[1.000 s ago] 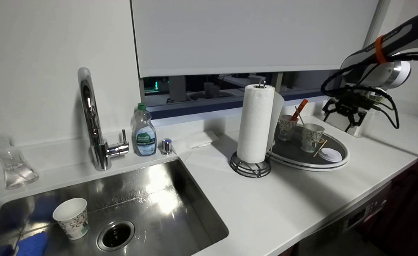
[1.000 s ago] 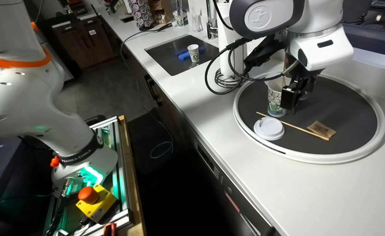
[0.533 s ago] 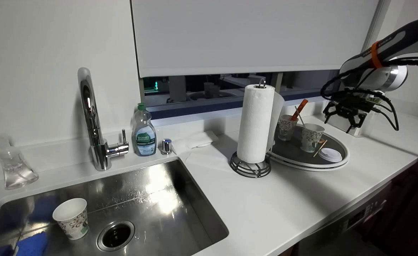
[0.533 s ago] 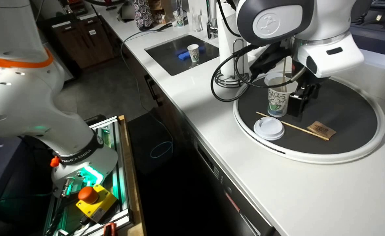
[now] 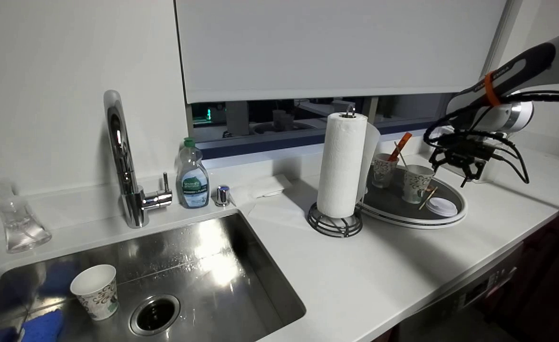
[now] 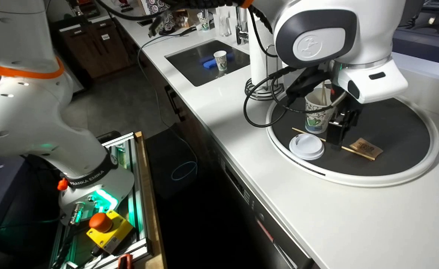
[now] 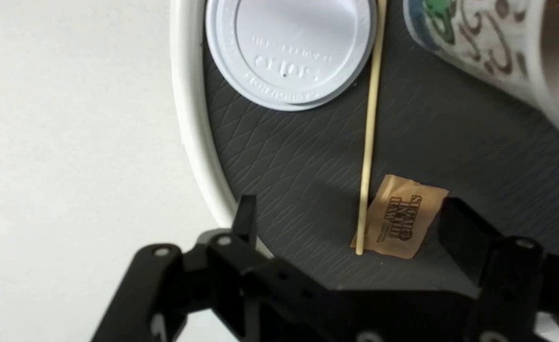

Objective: Put the chopstick inside the coffee cup.

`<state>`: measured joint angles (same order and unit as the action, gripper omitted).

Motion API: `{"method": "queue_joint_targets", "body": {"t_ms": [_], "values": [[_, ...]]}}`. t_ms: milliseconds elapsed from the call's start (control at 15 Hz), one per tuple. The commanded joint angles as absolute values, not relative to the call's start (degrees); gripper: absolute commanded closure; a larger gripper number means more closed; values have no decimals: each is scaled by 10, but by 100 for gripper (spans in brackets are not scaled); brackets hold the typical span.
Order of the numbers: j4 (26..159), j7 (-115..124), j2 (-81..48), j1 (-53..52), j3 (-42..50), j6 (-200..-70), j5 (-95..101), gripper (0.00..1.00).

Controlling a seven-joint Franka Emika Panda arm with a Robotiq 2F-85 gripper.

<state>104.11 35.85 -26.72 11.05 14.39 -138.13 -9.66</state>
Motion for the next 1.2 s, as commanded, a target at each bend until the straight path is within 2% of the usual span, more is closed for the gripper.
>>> {"method": "queue_joint_targets", "body": {"t_ms": [0, 67, 133, 267, 400, 533, 600, 667, 800, 867, 933, 1000, 1133], "values": [[1012, 366, -309, 114, 148, -1395, -103, 23], [1004, 364, -317, 116, 147, -1393, -106, 27], [1001, 364, -322, 117, 148, -1393, -107, 36], [987, 365, -335, 118, 146, -1394, -111, 45], [970, 364, -344, 121, 142, -1395, -121, 47], [954, 365, -351, 119, 141, -1395, -125, 43], [946, 365, -356, 118, 140, -1393, -126, 49], [940, 364, -360, 119, 138, -1391, -128, 49], [930, 365, -369, 117, 136, -1390, -129, 57], [928, 365, -372, 117, 136, -1390, -129, 57], [924, 365, -377, 116, 134, -1389, -129, 62], [923, 366, -380, 116, 134, -1389, -129, 61], [919, 365, -386, 115, 133, -1388, -131, 69]]}}
